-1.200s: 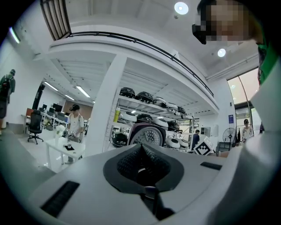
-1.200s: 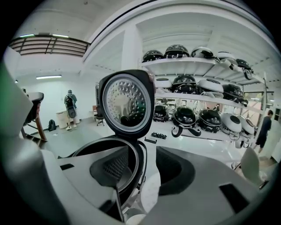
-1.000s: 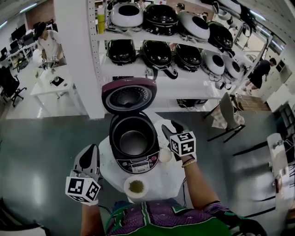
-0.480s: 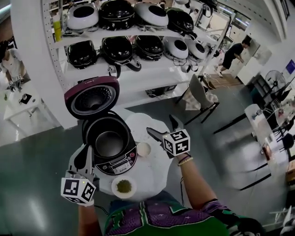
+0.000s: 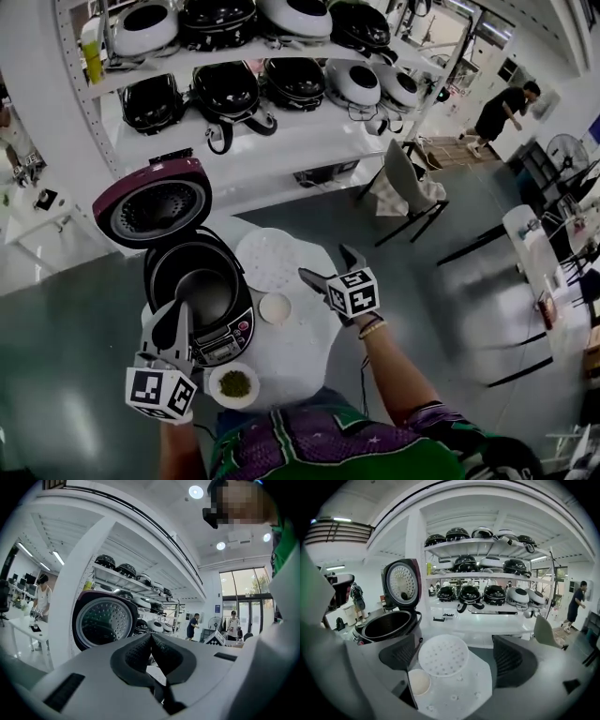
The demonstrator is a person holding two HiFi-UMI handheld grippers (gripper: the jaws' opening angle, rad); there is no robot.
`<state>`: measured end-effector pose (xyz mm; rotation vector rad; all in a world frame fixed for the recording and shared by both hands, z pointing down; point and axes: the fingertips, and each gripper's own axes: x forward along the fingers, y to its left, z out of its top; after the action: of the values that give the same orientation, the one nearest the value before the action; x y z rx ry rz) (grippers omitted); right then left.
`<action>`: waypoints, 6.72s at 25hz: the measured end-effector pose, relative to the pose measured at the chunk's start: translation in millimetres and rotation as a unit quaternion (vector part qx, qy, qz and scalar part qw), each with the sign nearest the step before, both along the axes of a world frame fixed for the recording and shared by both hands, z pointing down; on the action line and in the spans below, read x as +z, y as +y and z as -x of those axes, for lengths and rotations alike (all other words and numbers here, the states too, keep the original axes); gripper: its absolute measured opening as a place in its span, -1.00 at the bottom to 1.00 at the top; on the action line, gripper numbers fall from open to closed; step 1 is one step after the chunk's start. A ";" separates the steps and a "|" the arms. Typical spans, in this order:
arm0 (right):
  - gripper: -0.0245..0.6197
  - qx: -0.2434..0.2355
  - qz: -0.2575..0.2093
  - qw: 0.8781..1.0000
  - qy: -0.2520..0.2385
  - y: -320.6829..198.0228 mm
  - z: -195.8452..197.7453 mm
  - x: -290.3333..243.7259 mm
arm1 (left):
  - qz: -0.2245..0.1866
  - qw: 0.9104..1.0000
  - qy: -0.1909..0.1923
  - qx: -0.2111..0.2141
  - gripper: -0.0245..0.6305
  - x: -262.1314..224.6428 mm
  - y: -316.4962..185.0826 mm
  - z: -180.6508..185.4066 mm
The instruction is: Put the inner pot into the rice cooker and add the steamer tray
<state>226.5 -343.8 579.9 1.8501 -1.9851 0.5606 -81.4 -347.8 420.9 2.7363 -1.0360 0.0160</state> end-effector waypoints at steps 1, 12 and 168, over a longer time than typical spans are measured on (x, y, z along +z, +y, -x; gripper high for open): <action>0.68 -0.005 0.007 1.000 -0.001 -4.5 -6.9 7.4 | 0.000 1.000 -0.005 -0.004 -0.86 0.6 -1.4 -6.5; 0.63 -0.080 0.075 0.994 -0.025 -63.1 -49.3 101.2 | 0.018 0.994 -0.056 -0.092 -0.86 13.5 0.6 -48.1; -0.86 -0.063 0.001 0.977 -0.205 -85.4 172.9 -30.0 | -0.027 0.961 0.011 -0.276 -0.86 -40.8 126.9 198.1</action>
<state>53.5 -429.1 549.9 1.6940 -2.3360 0.9681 -279.5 -221.0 380.1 2.3858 -1.7718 -0.1308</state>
